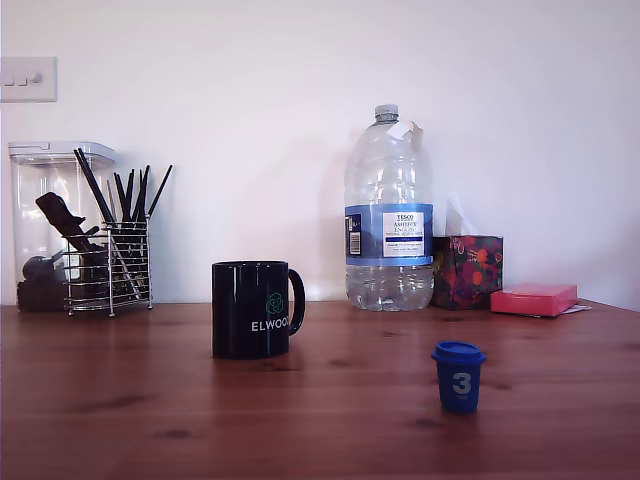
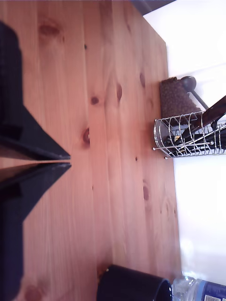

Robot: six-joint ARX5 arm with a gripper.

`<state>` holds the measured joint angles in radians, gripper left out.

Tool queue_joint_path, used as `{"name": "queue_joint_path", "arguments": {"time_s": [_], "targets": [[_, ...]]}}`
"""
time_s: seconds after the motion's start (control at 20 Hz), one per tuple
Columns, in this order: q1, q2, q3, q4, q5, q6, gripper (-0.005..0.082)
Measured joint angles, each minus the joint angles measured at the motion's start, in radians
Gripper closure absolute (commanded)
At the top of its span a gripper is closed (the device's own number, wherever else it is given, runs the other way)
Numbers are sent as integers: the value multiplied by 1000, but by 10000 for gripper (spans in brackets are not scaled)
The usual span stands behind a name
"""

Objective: Pick up the coffee capsules from the table one by one and drop them inside the nearest coffee cup

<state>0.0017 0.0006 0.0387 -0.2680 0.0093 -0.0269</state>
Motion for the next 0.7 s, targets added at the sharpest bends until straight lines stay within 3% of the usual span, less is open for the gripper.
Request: {"name": "queue_joint_path", "arguments": {"time_s": [0.1,0.2,0.5,0.7], "targets": [[0,0,0,5,43,-68,784],[0,0,0,45,71,-103,788],[0,0,11,115,101,-126,788],[0,11,118,113,174,-159,788]]}}
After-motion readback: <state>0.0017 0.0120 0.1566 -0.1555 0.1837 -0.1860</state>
